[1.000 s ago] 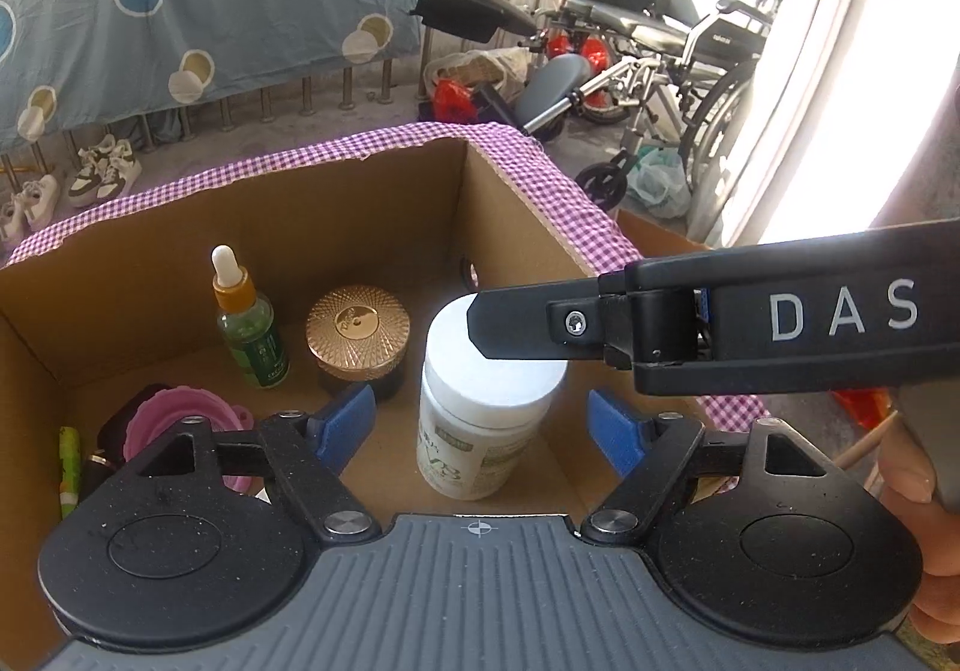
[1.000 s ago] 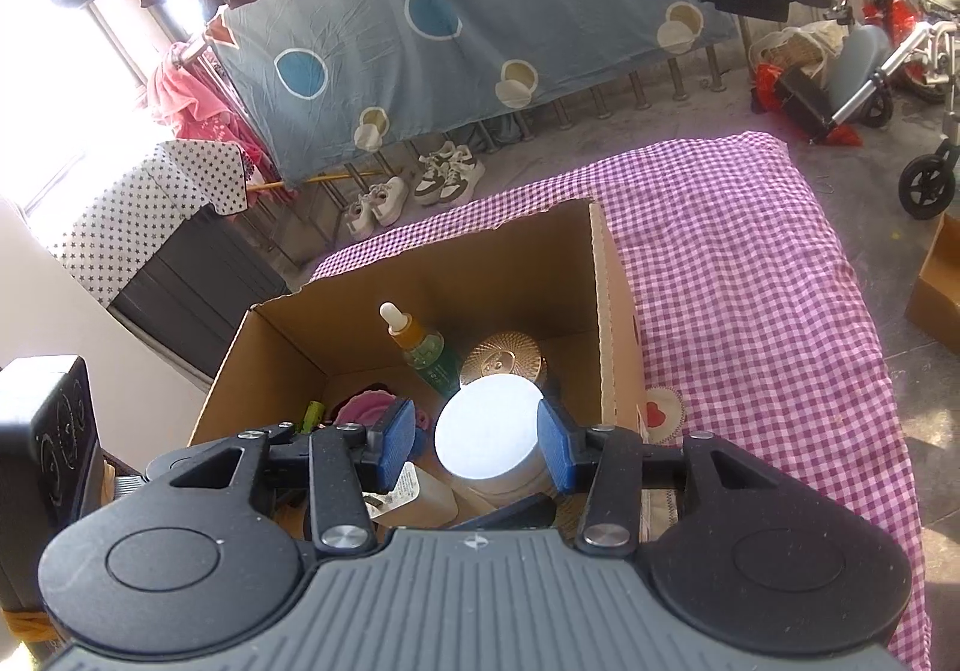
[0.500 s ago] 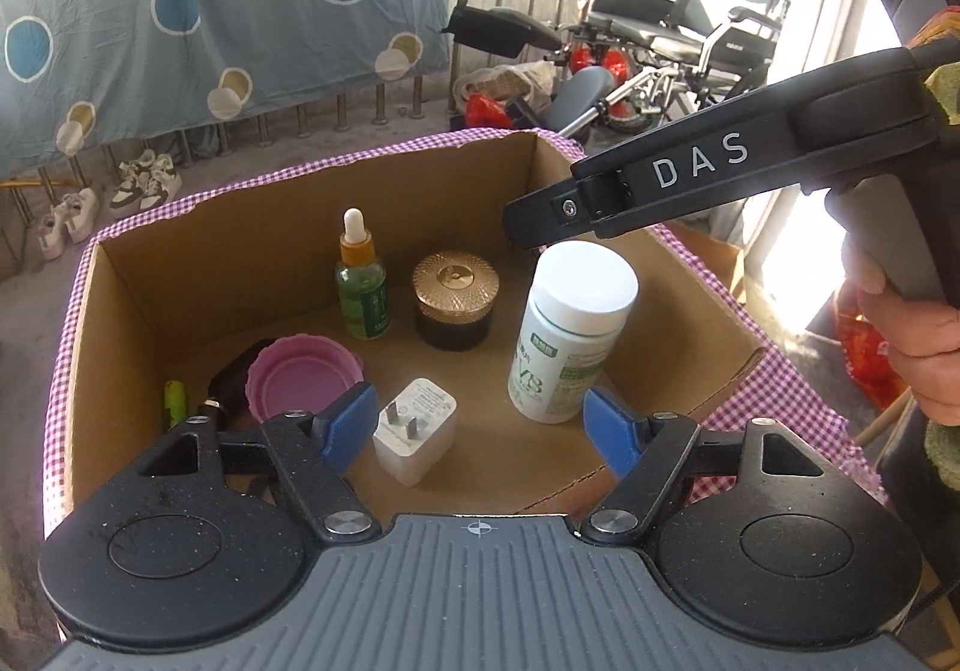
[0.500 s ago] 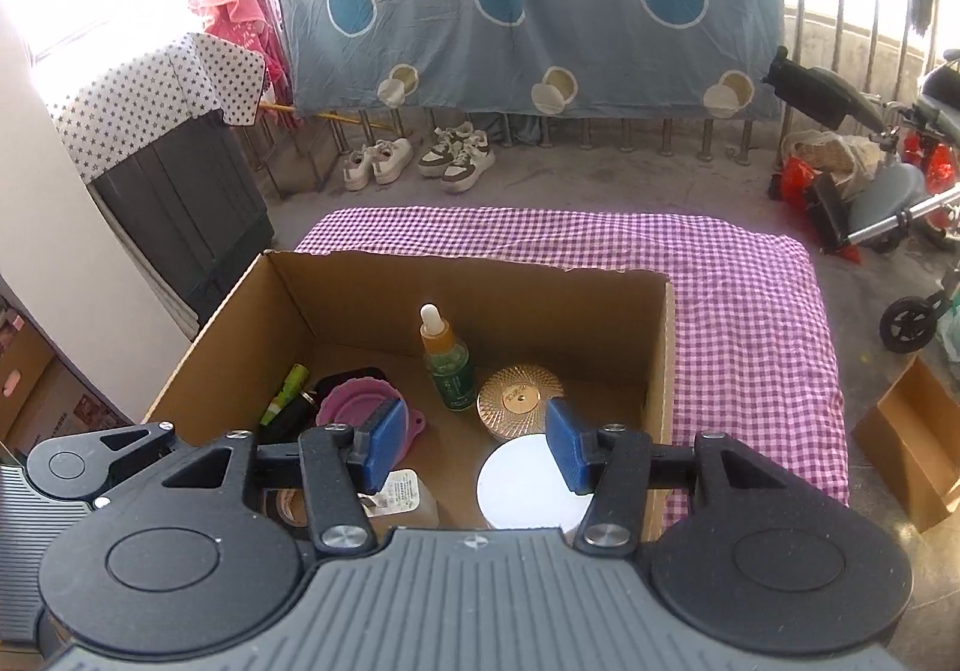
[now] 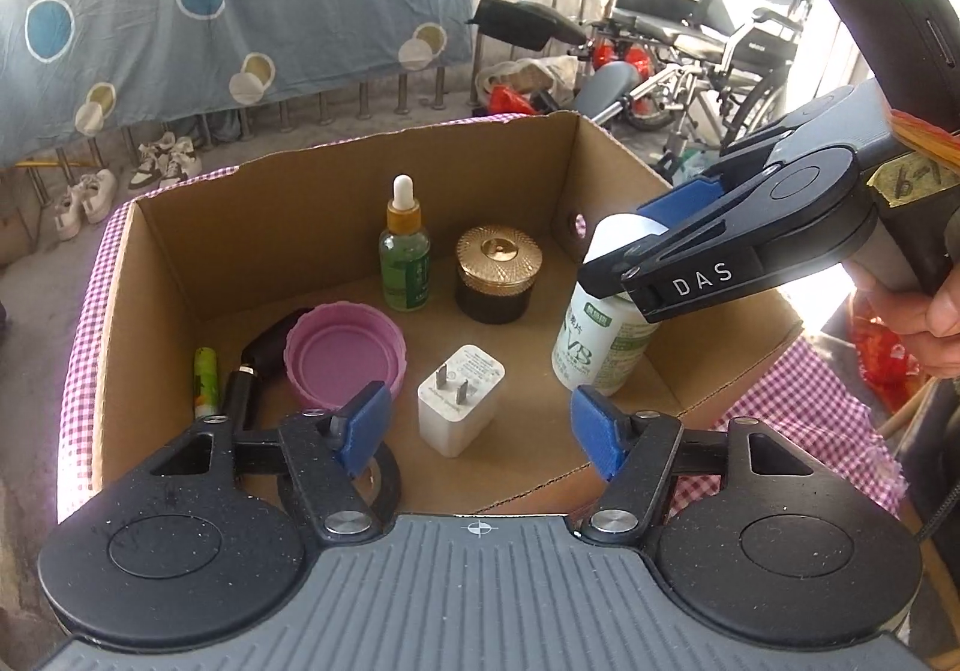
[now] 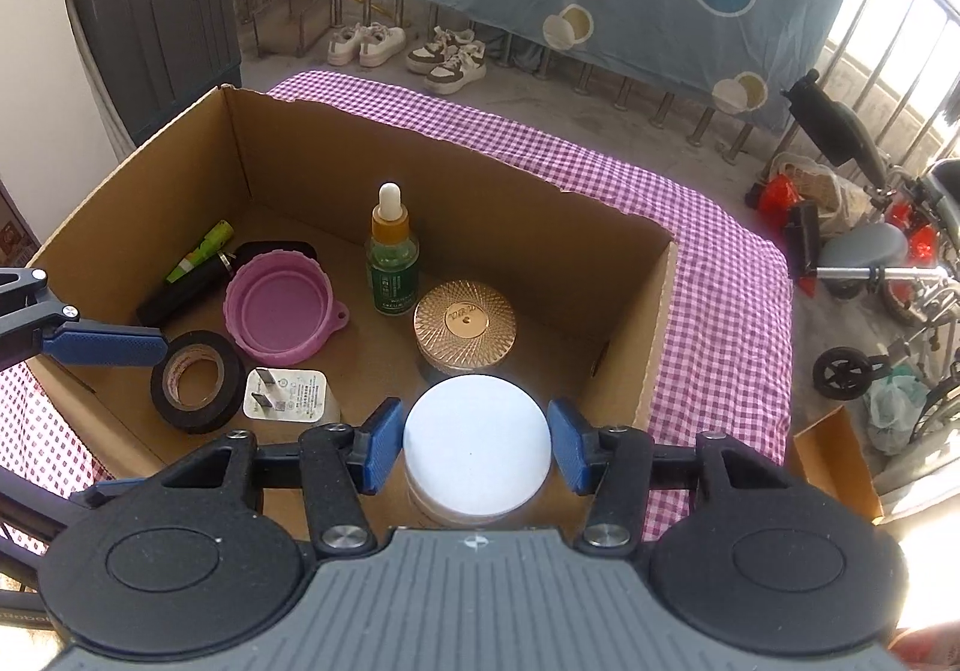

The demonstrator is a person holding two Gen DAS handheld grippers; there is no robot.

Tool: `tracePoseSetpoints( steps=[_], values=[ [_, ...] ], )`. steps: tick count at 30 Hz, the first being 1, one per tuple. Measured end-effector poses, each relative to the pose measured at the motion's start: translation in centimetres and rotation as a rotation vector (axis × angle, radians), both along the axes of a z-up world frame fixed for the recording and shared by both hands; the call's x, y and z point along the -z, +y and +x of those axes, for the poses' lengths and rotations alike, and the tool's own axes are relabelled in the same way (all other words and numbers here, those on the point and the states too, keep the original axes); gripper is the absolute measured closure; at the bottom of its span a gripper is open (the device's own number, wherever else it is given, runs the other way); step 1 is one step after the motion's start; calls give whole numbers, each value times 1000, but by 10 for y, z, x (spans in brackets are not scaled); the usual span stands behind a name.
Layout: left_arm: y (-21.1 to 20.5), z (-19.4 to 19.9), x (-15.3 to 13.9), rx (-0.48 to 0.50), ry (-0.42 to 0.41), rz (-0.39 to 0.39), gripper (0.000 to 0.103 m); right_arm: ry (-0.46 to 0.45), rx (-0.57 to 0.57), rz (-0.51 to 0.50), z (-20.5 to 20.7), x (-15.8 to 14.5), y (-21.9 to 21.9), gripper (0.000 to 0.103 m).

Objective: Organize rigid objects

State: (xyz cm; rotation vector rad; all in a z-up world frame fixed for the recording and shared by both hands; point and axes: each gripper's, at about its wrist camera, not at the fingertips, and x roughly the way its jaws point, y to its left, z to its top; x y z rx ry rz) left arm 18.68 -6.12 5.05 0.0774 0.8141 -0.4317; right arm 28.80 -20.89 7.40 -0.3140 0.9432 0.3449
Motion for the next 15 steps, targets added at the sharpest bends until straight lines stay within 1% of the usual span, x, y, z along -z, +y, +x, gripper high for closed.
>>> tracePoseSetpoints(
  steps=[5,6,7,10,11,13,14,15],
  values=[
    [6,-2,0,-11,1,-13,37,8,-23,-27,-1,-3,5,47],
    [7,-2,0,-14,1,-11,37,0,-27,-27,-2,-6,7,43],
    [9,-3,-1,-16,-2,-10,37,-18,-27,-22,-4,-13,9,43],
    [13,-5,-4,-30,-15,-7,41,-72,-45,46,-9,-36,15,43],
    [16,-5,-6,-41,-21,-3,42,-69,-62,83,-10,-44,18,43],
    [20,-4,-8,-64,-33,14,46,-25,-101,134,-8,-48,28,46],
    [25,-3,-9,-80,-42,26,47,1,-114,146,-6,-47,34,53],
    [27,-3,-10,-91,-47,34,47,32,-129,143,-2,-43,42,55]
  ],
)
